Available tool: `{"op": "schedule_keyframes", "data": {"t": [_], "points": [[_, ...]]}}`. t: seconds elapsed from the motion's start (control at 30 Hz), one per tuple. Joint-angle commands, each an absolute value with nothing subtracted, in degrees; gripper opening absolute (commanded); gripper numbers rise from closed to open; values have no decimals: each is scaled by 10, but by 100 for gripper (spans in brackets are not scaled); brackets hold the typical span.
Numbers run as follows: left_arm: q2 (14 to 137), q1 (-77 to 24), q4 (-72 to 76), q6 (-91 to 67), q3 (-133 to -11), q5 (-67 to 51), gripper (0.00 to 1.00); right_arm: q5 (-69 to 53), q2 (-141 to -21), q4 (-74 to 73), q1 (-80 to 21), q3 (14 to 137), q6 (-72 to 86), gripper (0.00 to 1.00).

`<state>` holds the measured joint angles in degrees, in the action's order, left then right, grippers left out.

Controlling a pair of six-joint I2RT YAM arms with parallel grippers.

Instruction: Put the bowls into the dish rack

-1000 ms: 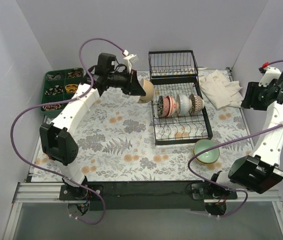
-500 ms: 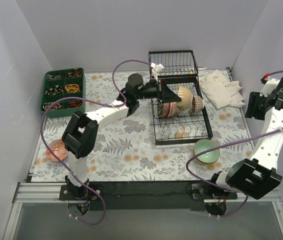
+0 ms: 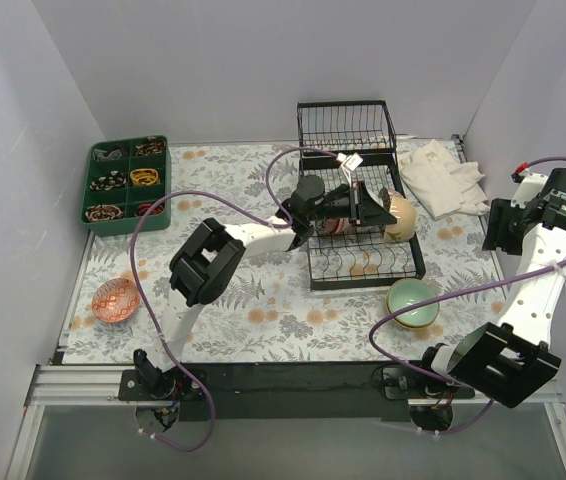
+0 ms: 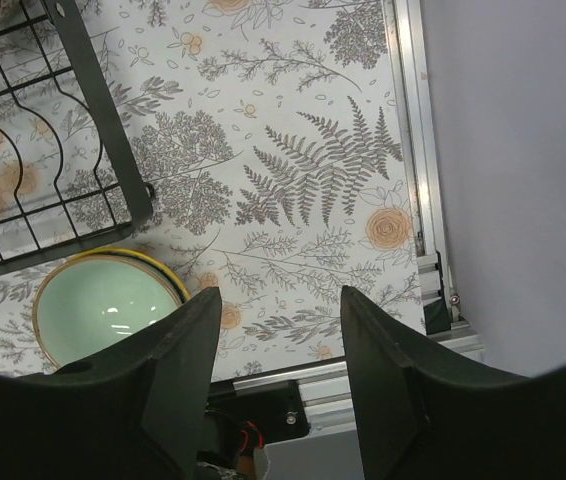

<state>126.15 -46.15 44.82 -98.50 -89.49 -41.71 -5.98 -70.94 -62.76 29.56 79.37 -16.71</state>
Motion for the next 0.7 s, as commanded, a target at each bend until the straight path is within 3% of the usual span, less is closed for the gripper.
{"op": "schedule_keyframes", "data": {"t": [0.0, 0.67], "points": [[1259, -482, 513, -987, -941, -381, 0, -65, -697, -616, 299, 777, -175, 59], [1345, -531, 468, -1027, -984, -280, 0, -74, -711, -622, 299, 765, -179, 59]]}}
